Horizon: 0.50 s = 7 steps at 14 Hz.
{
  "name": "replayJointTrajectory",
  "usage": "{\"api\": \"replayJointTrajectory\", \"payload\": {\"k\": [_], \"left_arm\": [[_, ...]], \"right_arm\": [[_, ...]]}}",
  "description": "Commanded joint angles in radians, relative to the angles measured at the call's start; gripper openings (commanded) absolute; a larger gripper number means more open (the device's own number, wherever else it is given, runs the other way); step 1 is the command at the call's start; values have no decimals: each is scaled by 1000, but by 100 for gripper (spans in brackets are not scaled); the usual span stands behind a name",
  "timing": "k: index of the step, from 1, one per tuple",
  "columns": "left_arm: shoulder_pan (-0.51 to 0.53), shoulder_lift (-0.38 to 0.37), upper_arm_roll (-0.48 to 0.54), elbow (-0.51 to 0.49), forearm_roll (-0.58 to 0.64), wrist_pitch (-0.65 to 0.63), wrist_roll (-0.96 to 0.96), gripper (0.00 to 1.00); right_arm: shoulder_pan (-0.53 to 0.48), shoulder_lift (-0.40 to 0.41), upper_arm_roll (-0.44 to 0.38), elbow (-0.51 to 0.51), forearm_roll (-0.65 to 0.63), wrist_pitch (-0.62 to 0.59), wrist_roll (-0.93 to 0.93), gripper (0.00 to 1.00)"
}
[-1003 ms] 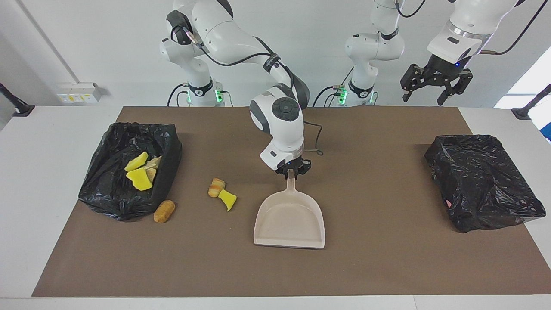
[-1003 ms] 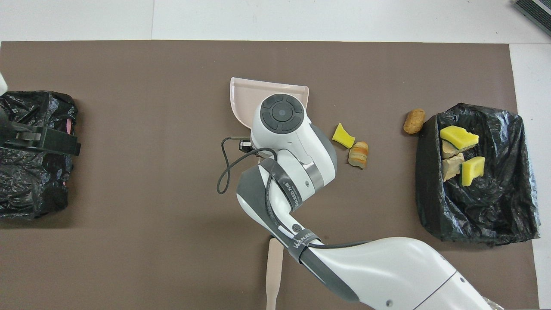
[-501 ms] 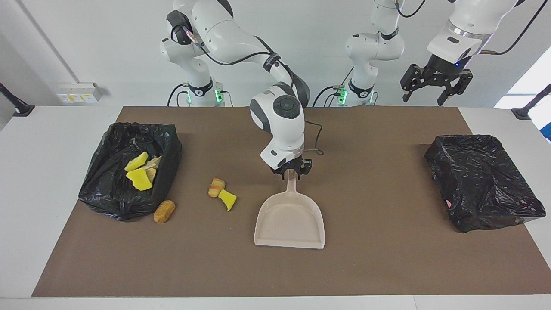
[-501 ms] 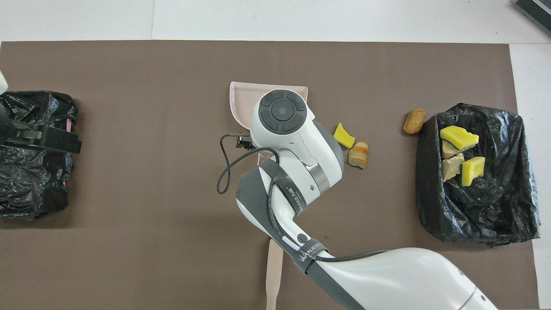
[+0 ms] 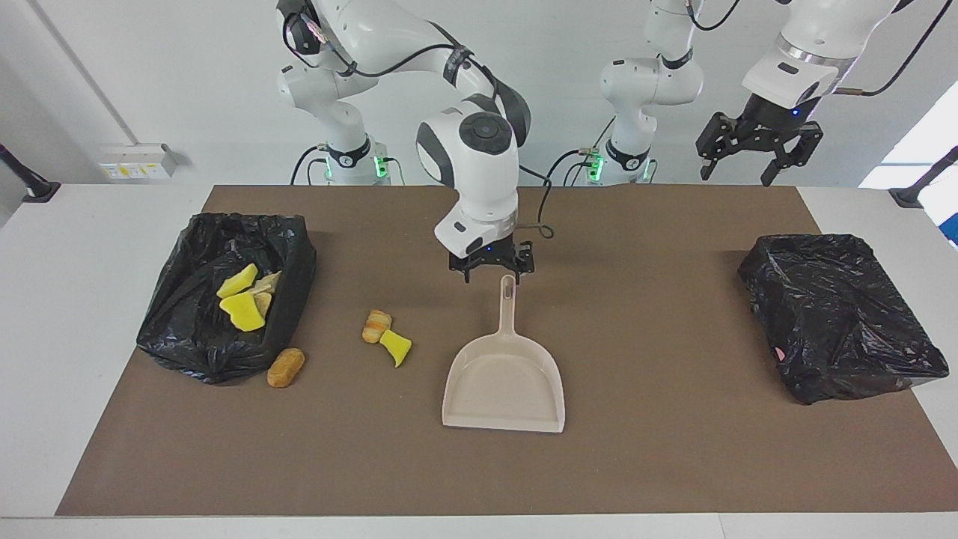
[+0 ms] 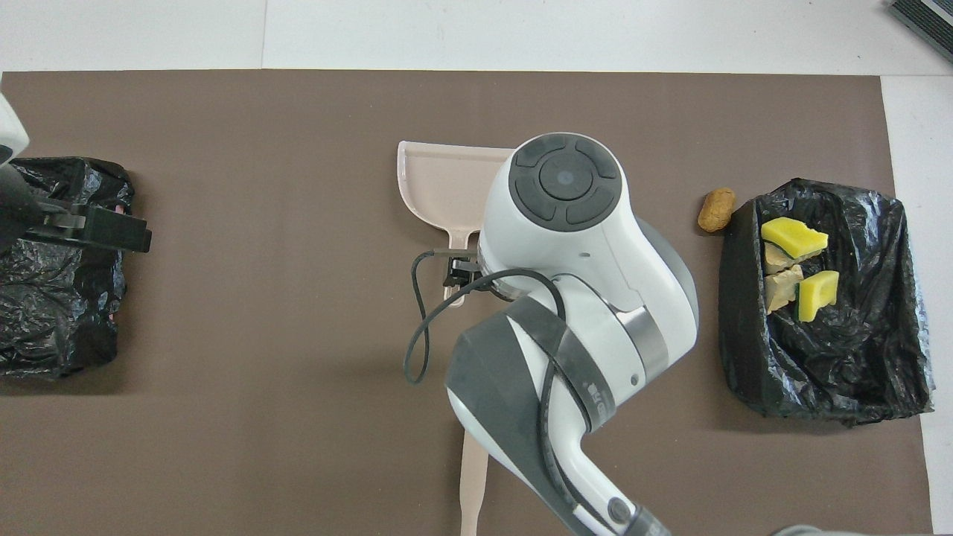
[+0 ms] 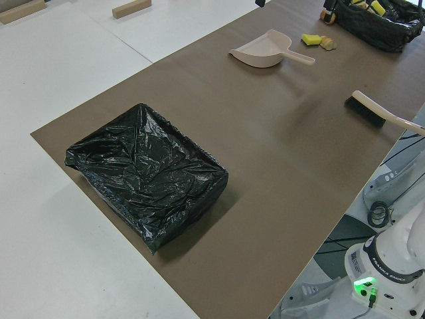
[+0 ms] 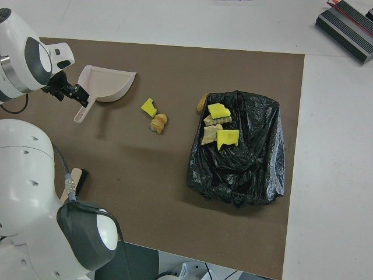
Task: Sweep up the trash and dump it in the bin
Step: 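Release the dustpan and withdraw the right gripper while the left gripper reaches forward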
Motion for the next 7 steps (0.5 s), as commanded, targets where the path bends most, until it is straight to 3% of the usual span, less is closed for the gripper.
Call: {"api": "replayJointTrajectory", "payload": {"k": [1,7], "left_arm": [[-17,41,-1,-8,10,40,6,100],[-138,155,-1,-34,15,204,-38,100]], "right_arm": [[36,-121,3,-191,27,26,1,100],[129,-351,3,-579,142,232,74,100]]}}
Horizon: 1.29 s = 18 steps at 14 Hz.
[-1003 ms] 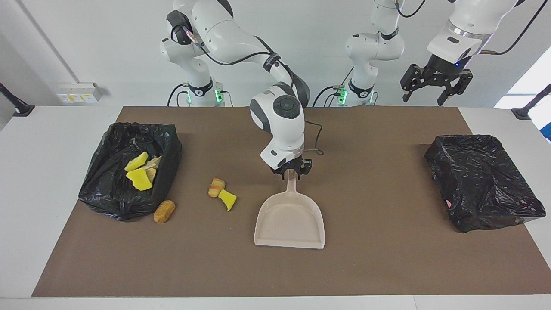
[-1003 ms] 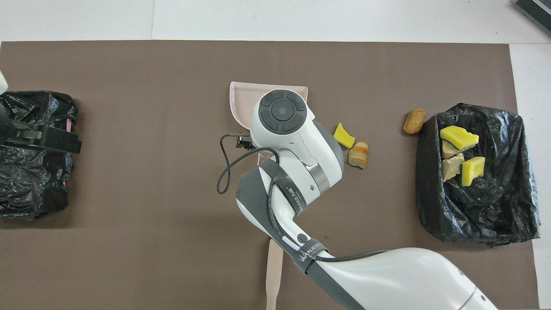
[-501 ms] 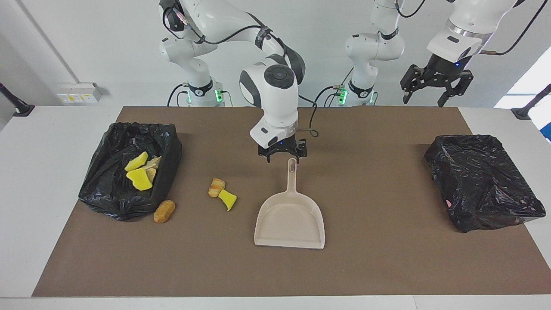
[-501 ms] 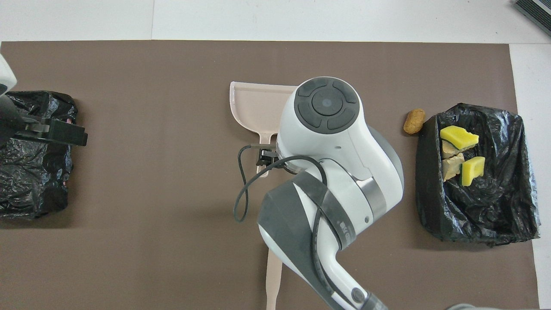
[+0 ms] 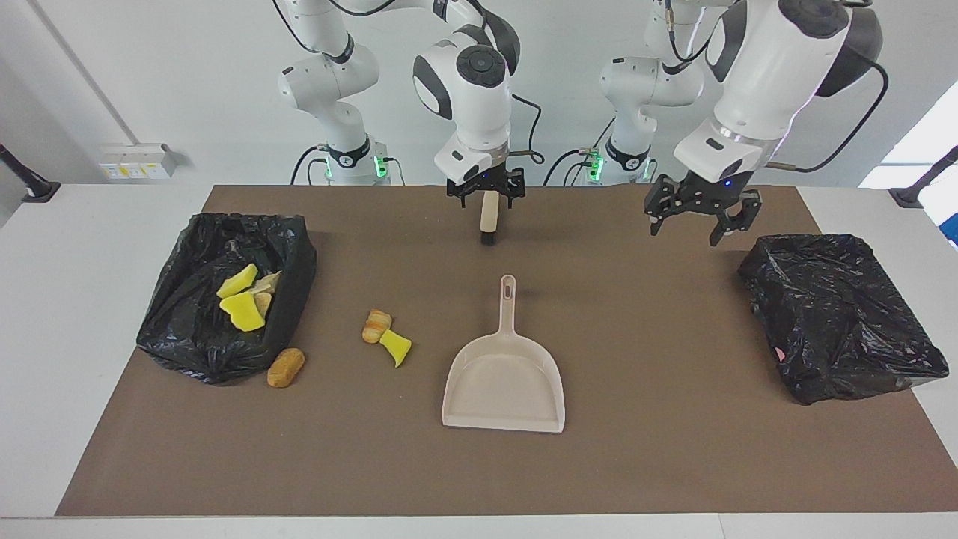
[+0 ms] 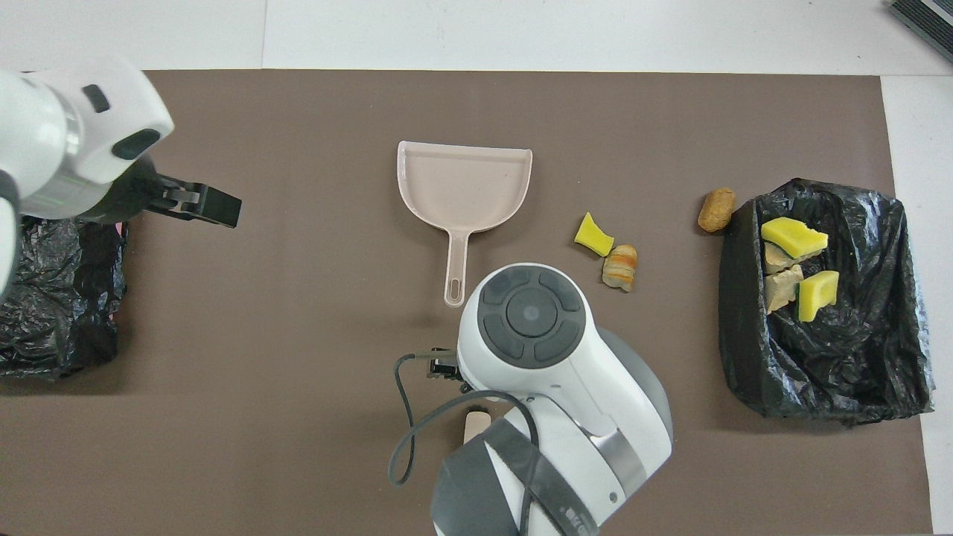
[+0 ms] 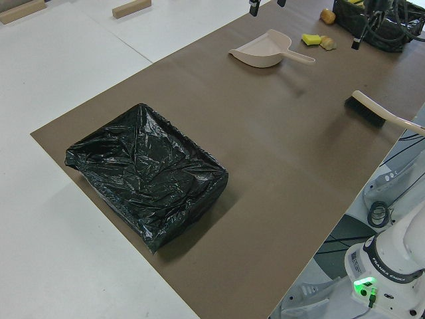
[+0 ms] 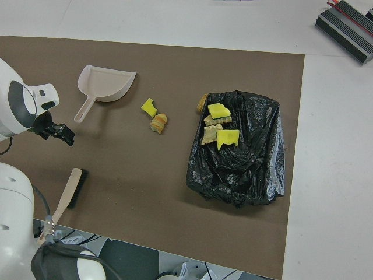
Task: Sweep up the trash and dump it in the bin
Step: 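Release the dustpan and withdraw the right gripper while the left gripper reaches forward, then grasp the beige dustpan handle with the left gripper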
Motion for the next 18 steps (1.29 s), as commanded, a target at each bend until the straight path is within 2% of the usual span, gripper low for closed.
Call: {"api": "replayJointTrajectory", "payload": {"k": [1,5,7,10,13,15,18], "left_arm": [[-37,23,9,-30,16,76,-25,100],[-88,57,9,-61,16,155,-72,100],[-120,72,11,-73,16,159,-78,100],[-188,103,11,-113,18,234,-179,100],[-235,163,11,-113,32,291,-243,100],[-258,198,11,-113,72,333,-275,100],[-271,214,9,-132,70,359,-283,100]], "right_arm": [[53,-157,-3,-221,34,102,55,100],[134,-237,-1,-320,33,137,235,100],[195,-237,1,-366,34,183,291,100],[246,-240,1,-423,34,235,341,100],[307,-230,1,-492,33,338,396,100],[346,-192,1,-519,33,398,404,100],[355,-164,1,-524,34,404,419,100]]}}
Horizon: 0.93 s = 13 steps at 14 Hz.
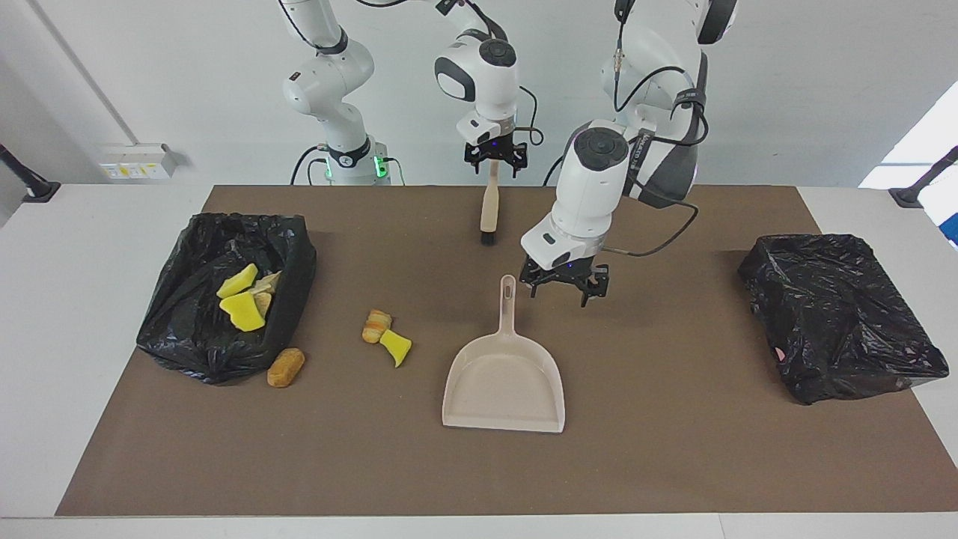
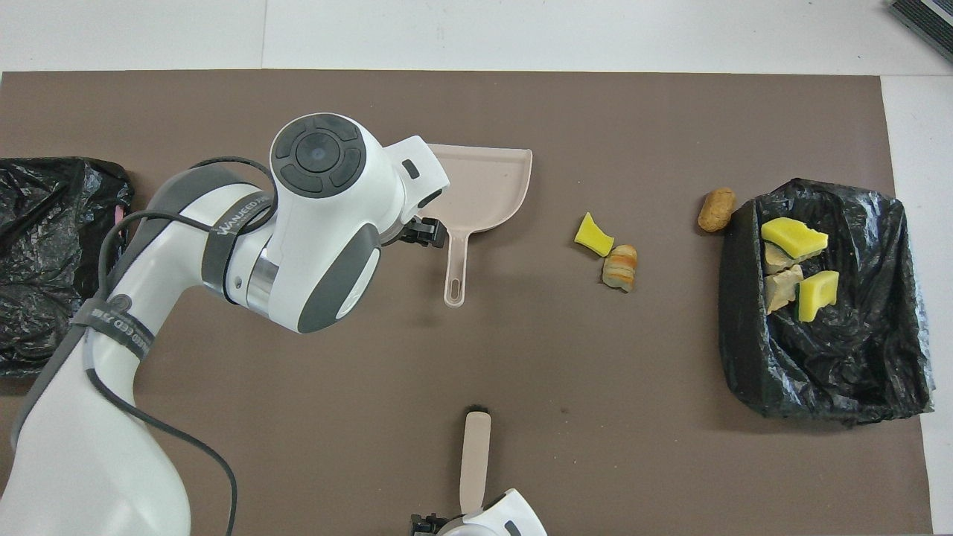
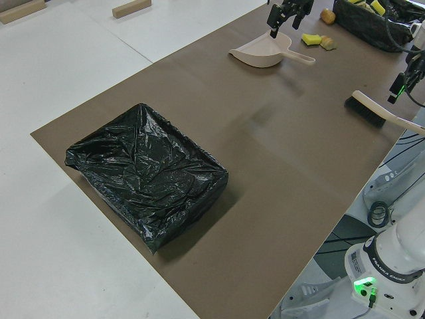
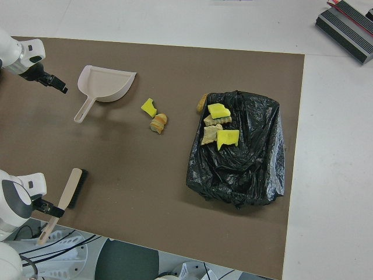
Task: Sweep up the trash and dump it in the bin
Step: 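Grasp the beige dustpan handle with the left gripper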
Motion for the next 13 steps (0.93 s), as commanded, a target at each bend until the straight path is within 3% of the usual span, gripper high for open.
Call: {"api": "replayJointTrajectory", "payload": {"k": [1,4,6,8,9,10,13], "left_arm": [[-19,-4,12,-33,20,51,-23,100],[-34,26,12,-38,17,110,-78,100],[-77,93,13,-21,15,130,-108,100],[-102,173,13,23,25,175,-196,100],[-102,174,13,26,25,176,-201,100],[-102,173,13,26,25,177,-201,100],[-102,176,15,31,26,179,-201,100]], "right_arm": [[4,8,-4,-17,18,18,18,100],[7,23,-4,-28,18,21,9,90],[9,28,-4,-28,90,26,-10,76],[9,36,-4,-22,118,24,-21,30],[7,39,-4,-17,118,24,-24,10],[9,39,-4,-16,118,21,-46,0],[3,51,-4,12,119,-22,-63,0]]}}
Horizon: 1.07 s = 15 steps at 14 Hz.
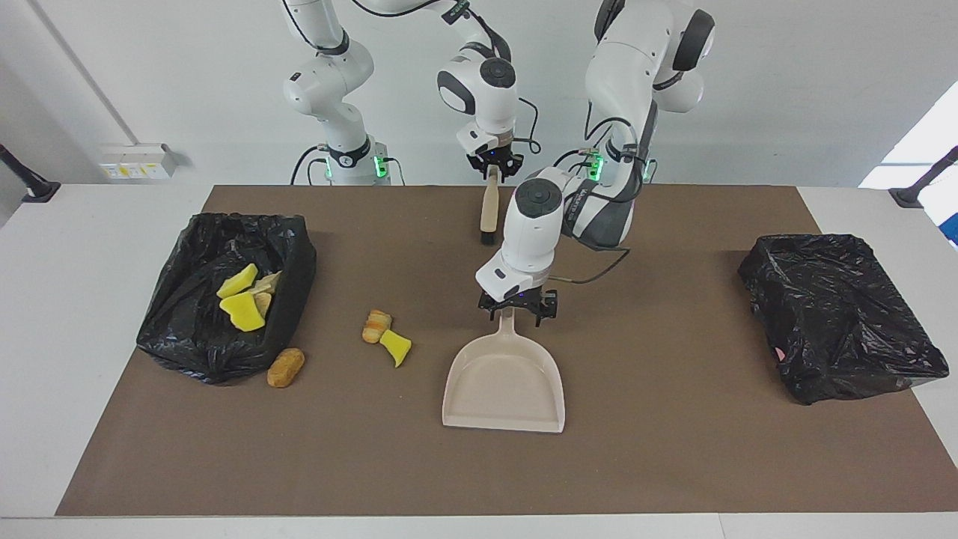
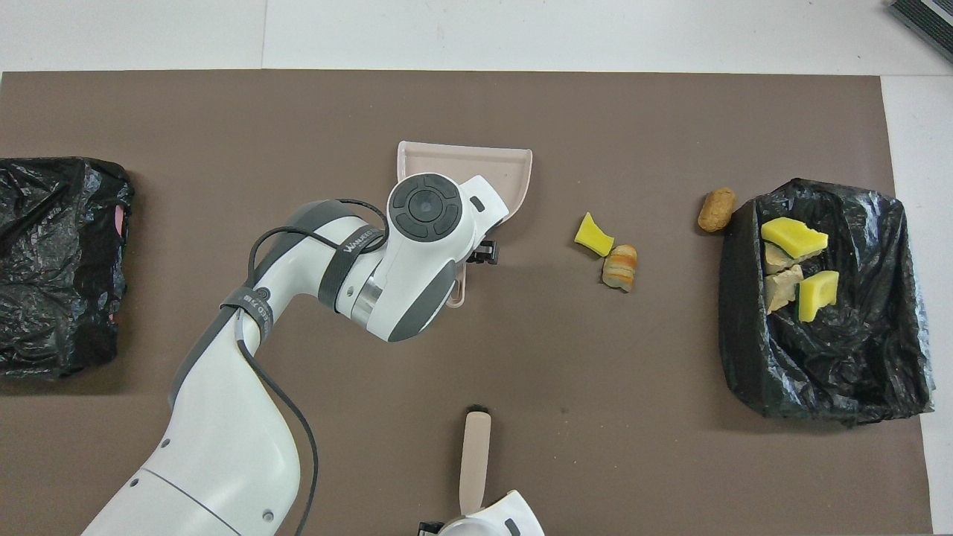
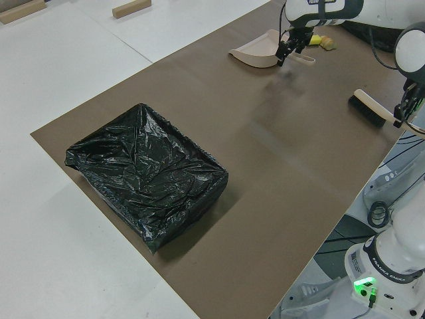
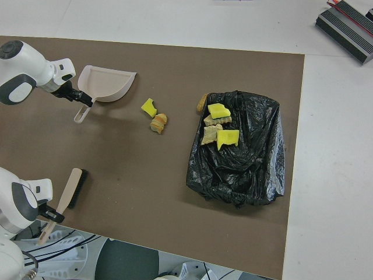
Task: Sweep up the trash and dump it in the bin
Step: 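Grasp the beige dustpan handle with the left gripper, then grasp the wooden brush with the right gripper while the left gripper holds the dustpan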
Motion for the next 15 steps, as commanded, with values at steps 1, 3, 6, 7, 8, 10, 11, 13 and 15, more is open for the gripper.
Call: {"api": "replayJointTrajectory", "payload": {"k": [1,3,6,7,8,10,11,13,15], "left_arm": [[-5,2,10,22,23,-7,-19,95],[-8,3,11,25,63,-20,-21,58],[-7,2,10,25,110,-20,-19,13],[-7,2,10,25,123,-20,-18,7],[-5,0,10,27,139,-19,-13,4],[-4,-10,10,27,182,-19,-10,3],[4,-21,8,25,193,-20,-5,1],[9,-53,14,13,193,-34,100,0],[12,-76,17,12,192,-80,210,0]], "right_arm": [[-6,8,-3,29,29,-38,-44,0],[-17,-19,-12,47,29,-127,-53,0],[-92,-84,-12,53,28,-268,-110,0],[-98,-93,-18,58,15,-302,-113,0],[-128,-110,-20,58,3,-341,-119,0],[-219,-148,-18,56,-9,-401,-192,0],[-265,-162,-18,55,-18,-435,-244,0],[-338,-182,-18,56,-57,-463,-320,0],[-392,-180,-17,56,-115,-468,-358,0]]}}
